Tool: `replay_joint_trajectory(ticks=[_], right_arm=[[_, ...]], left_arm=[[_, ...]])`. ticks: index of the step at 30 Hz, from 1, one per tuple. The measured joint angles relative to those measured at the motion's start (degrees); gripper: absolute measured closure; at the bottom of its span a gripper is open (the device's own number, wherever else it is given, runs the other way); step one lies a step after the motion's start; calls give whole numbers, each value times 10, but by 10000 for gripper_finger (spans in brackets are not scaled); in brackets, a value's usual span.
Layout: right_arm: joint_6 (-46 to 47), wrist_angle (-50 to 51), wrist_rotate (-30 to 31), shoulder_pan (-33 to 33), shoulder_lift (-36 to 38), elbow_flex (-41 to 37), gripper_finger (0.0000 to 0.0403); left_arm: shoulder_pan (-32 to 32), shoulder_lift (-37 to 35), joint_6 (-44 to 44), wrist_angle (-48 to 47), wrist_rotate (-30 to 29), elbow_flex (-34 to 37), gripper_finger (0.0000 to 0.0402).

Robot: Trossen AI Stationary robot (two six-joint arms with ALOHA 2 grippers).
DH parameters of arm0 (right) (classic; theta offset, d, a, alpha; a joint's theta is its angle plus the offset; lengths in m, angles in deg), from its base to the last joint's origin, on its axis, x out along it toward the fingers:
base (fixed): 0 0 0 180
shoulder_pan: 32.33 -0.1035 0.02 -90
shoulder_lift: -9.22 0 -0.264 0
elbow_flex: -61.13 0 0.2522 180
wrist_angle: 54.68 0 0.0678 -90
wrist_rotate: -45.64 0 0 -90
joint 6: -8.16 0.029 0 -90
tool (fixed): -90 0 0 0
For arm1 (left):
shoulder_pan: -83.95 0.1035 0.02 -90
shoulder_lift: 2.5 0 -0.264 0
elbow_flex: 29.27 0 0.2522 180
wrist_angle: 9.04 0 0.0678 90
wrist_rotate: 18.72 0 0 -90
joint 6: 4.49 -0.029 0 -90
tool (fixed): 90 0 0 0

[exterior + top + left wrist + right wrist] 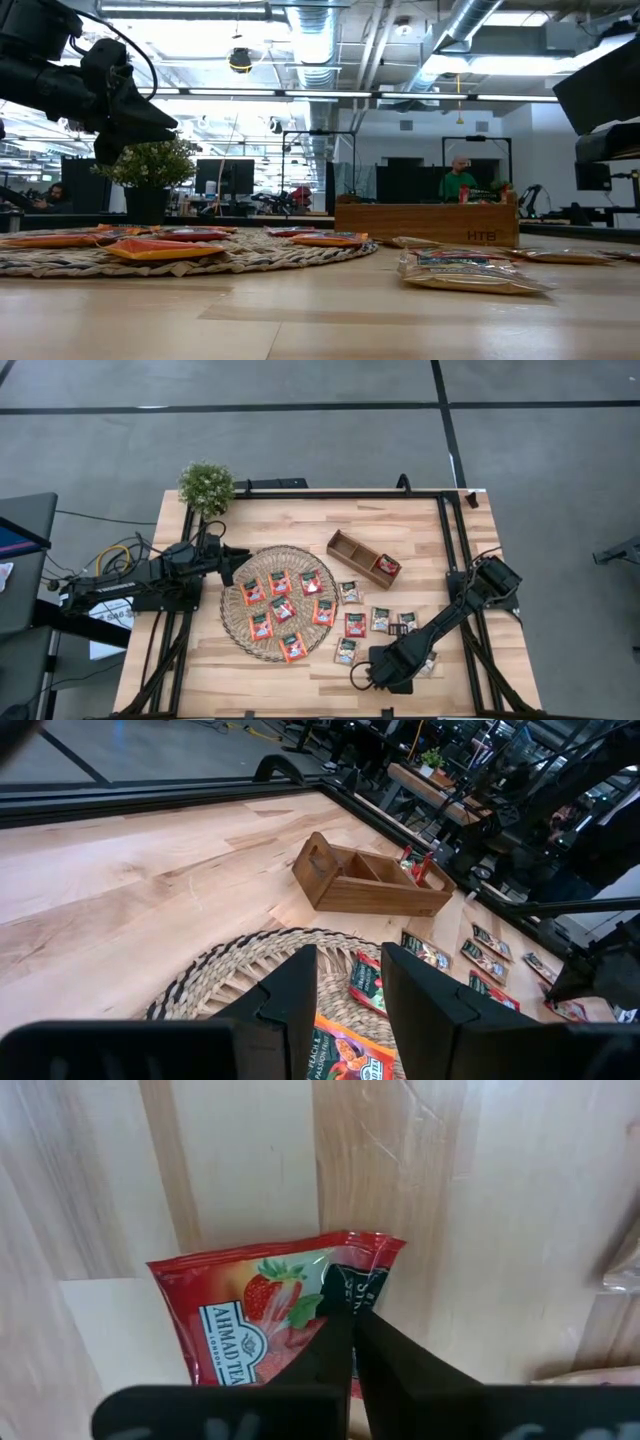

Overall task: Pick & Place Tea
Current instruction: Put the red tea bag into the right section of the wooden organizer

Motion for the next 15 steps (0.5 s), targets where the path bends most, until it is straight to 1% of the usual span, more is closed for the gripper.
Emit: replay_joint_trajectory(ticks=[7, 12, 15], right_arm=[[1, 85, 17, 5, 6, 39, 400], [3, 141, 23, 14, 43, 83, 402], [27, 189, 59, 21, 80, 110, 402]], left_arm=[[0, 0, 0, 0, 0, 0, 296], [0, 0, 0, 0, 0, 0, 296], [0, 0, 0, 0, 0, 0, 296]])
